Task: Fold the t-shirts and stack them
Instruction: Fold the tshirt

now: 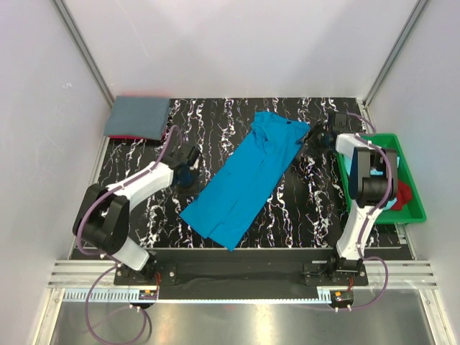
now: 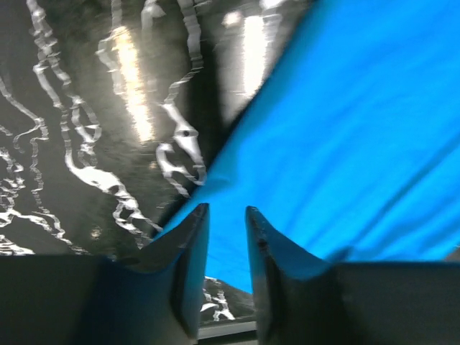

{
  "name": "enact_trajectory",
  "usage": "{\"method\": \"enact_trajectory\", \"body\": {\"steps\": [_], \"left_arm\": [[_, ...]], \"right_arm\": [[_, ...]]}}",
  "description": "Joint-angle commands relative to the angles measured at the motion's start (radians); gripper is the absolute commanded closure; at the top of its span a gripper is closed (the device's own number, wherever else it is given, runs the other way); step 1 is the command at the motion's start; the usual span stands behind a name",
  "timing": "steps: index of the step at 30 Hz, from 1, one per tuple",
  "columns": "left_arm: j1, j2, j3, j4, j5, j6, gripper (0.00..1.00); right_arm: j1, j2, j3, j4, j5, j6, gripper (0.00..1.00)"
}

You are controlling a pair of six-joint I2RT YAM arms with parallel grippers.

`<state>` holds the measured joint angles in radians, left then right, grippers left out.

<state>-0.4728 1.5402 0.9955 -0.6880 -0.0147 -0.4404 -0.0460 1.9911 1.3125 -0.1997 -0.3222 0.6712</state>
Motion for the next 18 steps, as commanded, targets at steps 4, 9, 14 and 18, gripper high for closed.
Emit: {"method": "enact_trajectory", "body": {"steps": [4, 9, 14, 18], "left_arm": [[0.114, 0.061, -0.041, 0.054, 0.103, 0.045, 0.65], [0.132, 0.112, -0.066, 0.093, 0.22, 0.051, 0.67], [0.131, 0.129, -0.098, 0.104, 0.274, 0.037, 0.87], [0.131, 0.094, -0.155, 0.139, 0.291, -0.007, 1.0]], "right_arm": [[0.001, 0.103, 0.132, 0.043, 0.047, -0.001, 0.42], [-0.003, 0.195, 0.197, 0.043, 0.038, 0.016, 0.44], [-0.005, 0.273, 0.26, 0.042, 0.018, 0.036, 0.62], [-0.006, 0.327, 0.353, 0.031, 0.025, 0.036, 0.82]]}}
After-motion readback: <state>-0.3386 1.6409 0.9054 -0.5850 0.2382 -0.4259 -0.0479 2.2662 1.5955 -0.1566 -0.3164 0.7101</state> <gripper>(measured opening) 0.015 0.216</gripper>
